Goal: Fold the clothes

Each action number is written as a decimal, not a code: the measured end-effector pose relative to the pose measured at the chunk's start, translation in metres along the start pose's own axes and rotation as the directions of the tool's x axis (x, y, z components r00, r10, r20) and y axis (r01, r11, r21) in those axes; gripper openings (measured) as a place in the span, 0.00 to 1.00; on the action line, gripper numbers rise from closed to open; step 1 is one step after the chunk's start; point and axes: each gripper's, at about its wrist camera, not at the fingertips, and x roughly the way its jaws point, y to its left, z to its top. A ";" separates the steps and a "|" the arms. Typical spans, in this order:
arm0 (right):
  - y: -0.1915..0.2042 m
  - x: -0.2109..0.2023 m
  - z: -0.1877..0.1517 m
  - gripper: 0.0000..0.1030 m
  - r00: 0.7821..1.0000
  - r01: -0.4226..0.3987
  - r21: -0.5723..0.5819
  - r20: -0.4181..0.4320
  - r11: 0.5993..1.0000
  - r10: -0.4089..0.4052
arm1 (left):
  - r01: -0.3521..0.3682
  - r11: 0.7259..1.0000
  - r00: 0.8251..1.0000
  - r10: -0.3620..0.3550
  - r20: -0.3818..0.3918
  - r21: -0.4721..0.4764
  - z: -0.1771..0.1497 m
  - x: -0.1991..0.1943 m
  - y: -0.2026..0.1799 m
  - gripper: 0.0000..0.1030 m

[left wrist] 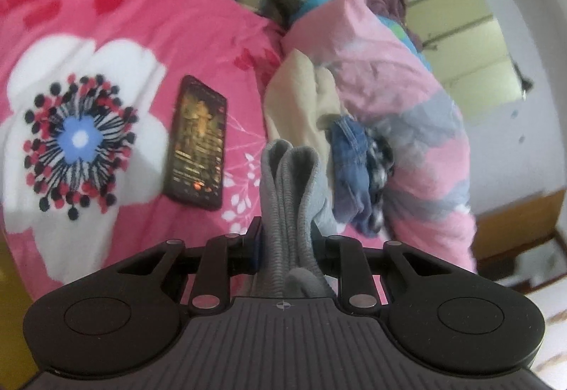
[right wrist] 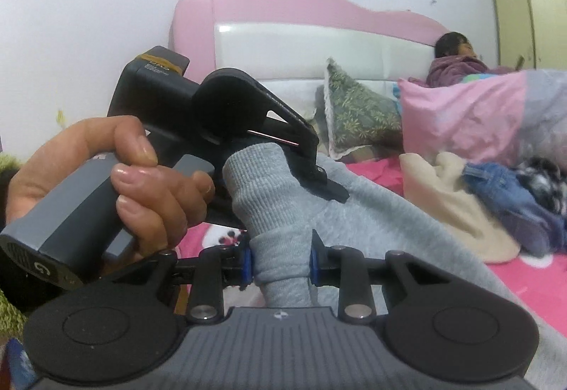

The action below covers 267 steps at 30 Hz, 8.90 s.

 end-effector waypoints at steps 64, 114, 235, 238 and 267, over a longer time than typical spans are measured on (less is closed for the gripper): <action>-0.352 -0.517 -0.311 0.27 0.424 0.101 0.987 0.073 0.127 -0.903 | 0.295 0.690 0.944 -0.106 -0.312 0.661 -0.299 0.097 -0.241 0.65; -0.315 -0.476 -0.278 0.21 0.712 0.186 0.978 -0.204 -0.100 -0.672 | 0.470 0.883 0.728 -0.391 -0.564 -0.005 -0.281 0.189 -0.085 0.06; -0.177 -0.353 -0.241 0.32 0.688 0.698 0.366 -0.107 0.615 -0.717 | 0.207 0.445 0.974 -0.005 -0.228 0.871 -0.396 0.127 -0.122 0.63; -0.176 -0.353 -0.241 0.32 0.686 0.699 0.375 -0.110 0.609 -0.720 | 0.203 0.466 0.974 -0.009 -0.224 0.861 -0.393 0.127 -0.118 0.63; -0.167 -0.302 -0.216 0.35 0.629 0.777 0.211 -0.222 0.593 -0.745 | 0.169 0.563 0.967 0.065 -0.247 0.809 -0.370 0.115 -0.116 0.63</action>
